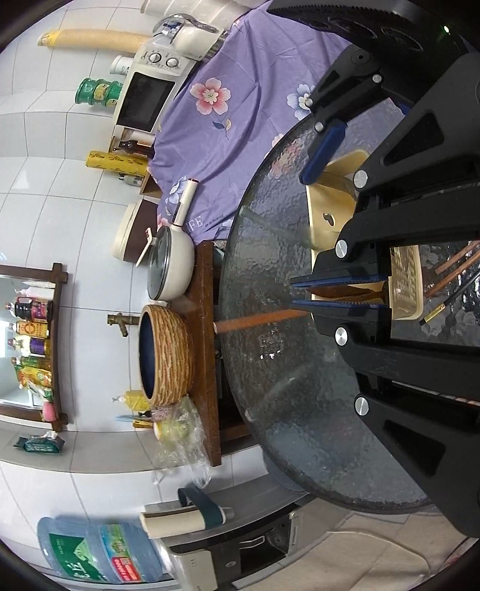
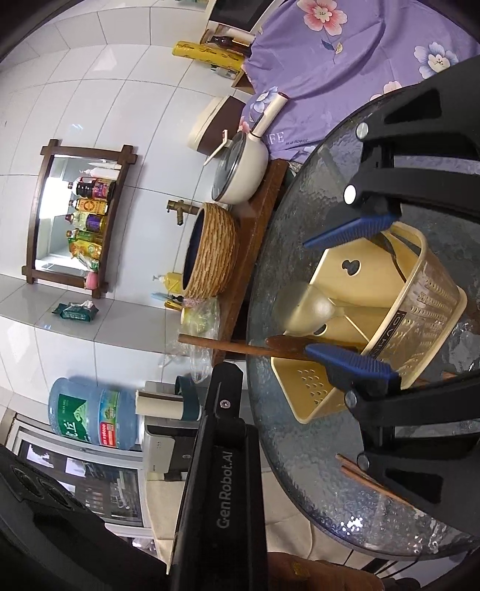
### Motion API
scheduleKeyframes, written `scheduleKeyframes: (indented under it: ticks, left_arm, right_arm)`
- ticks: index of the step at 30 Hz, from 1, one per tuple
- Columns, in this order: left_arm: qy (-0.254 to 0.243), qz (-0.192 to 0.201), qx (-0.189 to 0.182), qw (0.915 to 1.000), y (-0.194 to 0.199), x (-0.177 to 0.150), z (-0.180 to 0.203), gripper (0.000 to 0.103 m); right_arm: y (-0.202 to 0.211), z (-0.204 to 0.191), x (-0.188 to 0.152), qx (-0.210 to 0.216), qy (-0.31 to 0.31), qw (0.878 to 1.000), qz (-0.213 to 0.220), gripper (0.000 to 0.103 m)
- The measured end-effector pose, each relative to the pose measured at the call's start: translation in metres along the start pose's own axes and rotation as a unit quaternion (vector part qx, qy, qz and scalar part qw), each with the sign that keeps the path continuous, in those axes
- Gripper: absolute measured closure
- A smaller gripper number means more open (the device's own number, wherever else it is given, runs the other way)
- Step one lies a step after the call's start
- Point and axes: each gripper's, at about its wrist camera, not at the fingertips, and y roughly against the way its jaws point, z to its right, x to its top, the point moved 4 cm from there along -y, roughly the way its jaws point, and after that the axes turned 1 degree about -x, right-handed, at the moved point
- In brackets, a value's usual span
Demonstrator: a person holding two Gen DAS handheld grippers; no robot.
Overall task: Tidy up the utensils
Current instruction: 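Release the clear spoon into the holder with the right tool while the left tool lowers the chopstick in, then move both open tools away from the holder to the loose chopsticks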
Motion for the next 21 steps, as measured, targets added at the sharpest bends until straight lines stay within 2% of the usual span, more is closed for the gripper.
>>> scheduleKeyframes:
  ticks: [2, 3, 5, 6, 7, 9, 11, 13, 17, 21]
  left_arm:
    - [-0.003, 0.007, 0.0, 1.0, 0.007, 0.0, -0.001, 0.095]
    - [-0.001, 0.013, 0.001, 0.9999, 0.013, -0.001, -0.002, 0.091]
    - [0.006, 0.025, 0.004, 0.9997, 0.023, -0.004, -0.006, 0.063]
    - [0.01, 0.034, 0.007, 0.9994, 0.03, -0.005, -0.009, 0.032]
    - [0.015, 0.049, 0.015, 0.9986, 0.039, -0.009, -0.013, 0.016]
    - [0.022, 0.073, 0.031, 0.9966, 0.054, -0.017, -0.02, 0.016]
    - [0.022, 0.075, 0.04, 0.9961, 0.065, -0.031, -0.026, 0.014]
    - [0.027, 0.064, 0.043, 0.9966, 0.07, -0.047, -0.035, 0.01]
    - [0.022, 0.026, 0.06, 0.9976, 0.07, -0.08, -0.052, 0.009]
    - [0.029, -0.015, 0.106, 0.9938, 0.064, -0.119, -0.077, 0.009]
  right_arm:
    - [0.005, 0.001, 0.001, 0.001, -0.003, 1.0, 0.002, 0.049]
    - [0.009, 0.001, 0.001, 0.003, -0.005, 1.0, 0.001, 0.049]
    - [0.018, 0.0, -0.001, 0.007, -0.012, 1.0, -0.002, 0.049]
    - [0.022, -0.001, -0.003, 0.01, -0.013, 1.0, -0.004, 0.049]
    - [0.027, -0.003, -0.006, 0.013, -0.013, 1.0, -0.004, 0.049]
    - [0.036, -0.006, -0.012, 0.019, -0.013, 1.0, -0.007, 0.049]
    - [0.044, -0.011, -0.021, 0.025, -0.017, 0.999, -0.017, 0.049]
    - [0.05, -0.016, -0.03, 0.03, -0.021, 0.999, -0.032, 0.049]
    - [0.049, -0.027, -0.056, 0.04, -0.035, 0.996, -0.077, 0.049]
    - [0.037, -0.037, -0.085, 0.049, -0.044, 0.989, -0.132, 0.049]
